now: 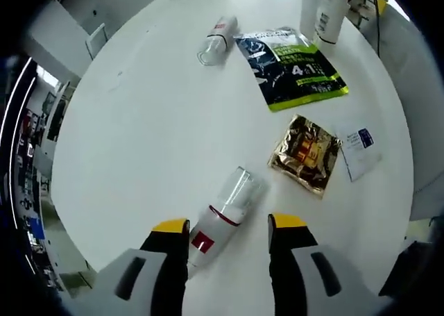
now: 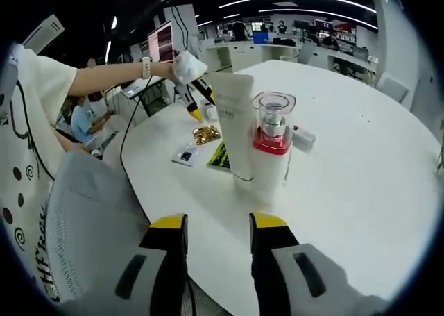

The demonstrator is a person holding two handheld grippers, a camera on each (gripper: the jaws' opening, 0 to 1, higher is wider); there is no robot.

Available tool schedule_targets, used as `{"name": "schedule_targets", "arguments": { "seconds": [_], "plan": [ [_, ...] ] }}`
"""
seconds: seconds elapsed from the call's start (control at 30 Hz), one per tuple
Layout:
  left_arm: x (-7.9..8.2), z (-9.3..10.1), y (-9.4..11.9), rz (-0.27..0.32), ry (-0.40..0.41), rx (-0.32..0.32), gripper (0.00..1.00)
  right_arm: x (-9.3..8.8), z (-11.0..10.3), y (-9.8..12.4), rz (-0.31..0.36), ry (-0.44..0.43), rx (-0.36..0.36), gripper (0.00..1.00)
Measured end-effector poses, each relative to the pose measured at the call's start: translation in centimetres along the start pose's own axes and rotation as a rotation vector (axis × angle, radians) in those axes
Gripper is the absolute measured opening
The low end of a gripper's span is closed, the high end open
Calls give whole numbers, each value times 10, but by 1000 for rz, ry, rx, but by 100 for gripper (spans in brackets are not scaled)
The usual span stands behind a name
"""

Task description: Arrange the skincare products in the storage area until every visible bottle or jar stands upright without overlapping.

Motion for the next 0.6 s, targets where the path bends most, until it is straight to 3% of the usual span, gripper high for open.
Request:
{"name": "schedule_targets", "arguments": {
  "seconds": [0.27, 0.43, 0.6],
  "plan": [
    [4, 14, 3, -6, 5, -53, 40, -1, -1, -1, 2, -7, 13, 37],
    [3, 22, 4, -1, 42, -114, 28, 0, -2, -1, -3, 0, 19, 38],
    [2, 23, 4, 2, 57, -111, 23, 0, -4, -4, -4, -3, 22, 37]
  ]
}}
Point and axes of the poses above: the point that each gripper's makers call its tool centre point, and the gripper's own axes: y roughly backward along the fingers, z roughly to its right, x roughly out of its top, the point moved 5 cm from there along y, roughly backward along the fingers, and after that the axes turned 1 degree about -y, right-handed, at the moved point
